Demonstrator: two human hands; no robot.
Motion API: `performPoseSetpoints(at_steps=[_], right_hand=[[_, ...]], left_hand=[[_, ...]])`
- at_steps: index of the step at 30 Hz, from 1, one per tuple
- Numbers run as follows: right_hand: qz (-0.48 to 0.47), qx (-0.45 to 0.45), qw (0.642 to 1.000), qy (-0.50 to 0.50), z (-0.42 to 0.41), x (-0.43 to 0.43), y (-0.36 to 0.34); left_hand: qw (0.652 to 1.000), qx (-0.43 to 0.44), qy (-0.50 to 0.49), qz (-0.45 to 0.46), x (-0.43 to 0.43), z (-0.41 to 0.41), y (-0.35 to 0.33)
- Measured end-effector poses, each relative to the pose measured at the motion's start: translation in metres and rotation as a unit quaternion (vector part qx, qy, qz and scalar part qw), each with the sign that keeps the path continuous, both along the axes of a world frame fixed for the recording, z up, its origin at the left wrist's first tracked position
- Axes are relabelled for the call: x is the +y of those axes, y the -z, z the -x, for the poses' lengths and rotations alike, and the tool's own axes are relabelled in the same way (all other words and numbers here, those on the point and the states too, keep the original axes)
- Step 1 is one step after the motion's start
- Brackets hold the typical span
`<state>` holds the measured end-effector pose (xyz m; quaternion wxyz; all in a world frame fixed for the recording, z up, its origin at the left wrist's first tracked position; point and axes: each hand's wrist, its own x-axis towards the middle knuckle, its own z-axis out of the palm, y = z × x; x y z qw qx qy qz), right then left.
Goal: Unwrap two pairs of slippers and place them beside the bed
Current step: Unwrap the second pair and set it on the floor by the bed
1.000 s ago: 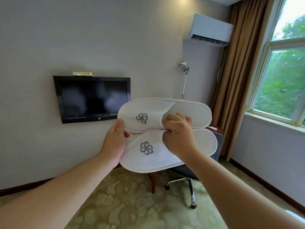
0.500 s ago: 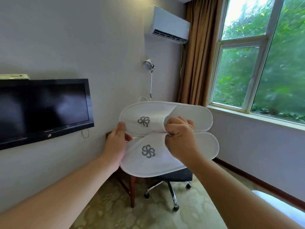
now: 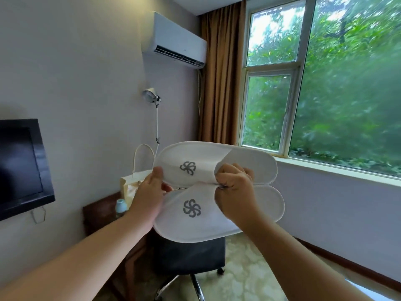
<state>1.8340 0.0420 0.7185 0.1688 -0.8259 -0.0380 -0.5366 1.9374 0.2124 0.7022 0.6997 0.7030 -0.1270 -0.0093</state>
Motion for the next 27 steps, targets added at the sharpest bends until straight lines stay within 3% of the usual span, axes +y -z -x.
performPoseSetpoints(at_steps=[7,14,19,27], right_hand=[[-0.005,-0.039,0.999,0.024,-0.025,-0.072,-0.026],[0.001,-0.021,0.992,0.124,-0.035,-0.163,-0.028],[-0.001,0.001,0.983,0.184,-0.052,-0.226,-0.022],[-0.003,0.011,0.955,0.295,-0.084,-0.305,-0.029]], left_hand=[[0.999,-0.014,0.038,-0.004,-0.094,-0.053,-0.024],[0.991,-0.005,0.132,0.018,-0.218,-0.093,-0.020],[0.965,0.012,0.256,0.062,-0.300,-0.121,-0.009],[0.931,0.000,0.362,0.047,-0.421,-0.177,-0.019]])
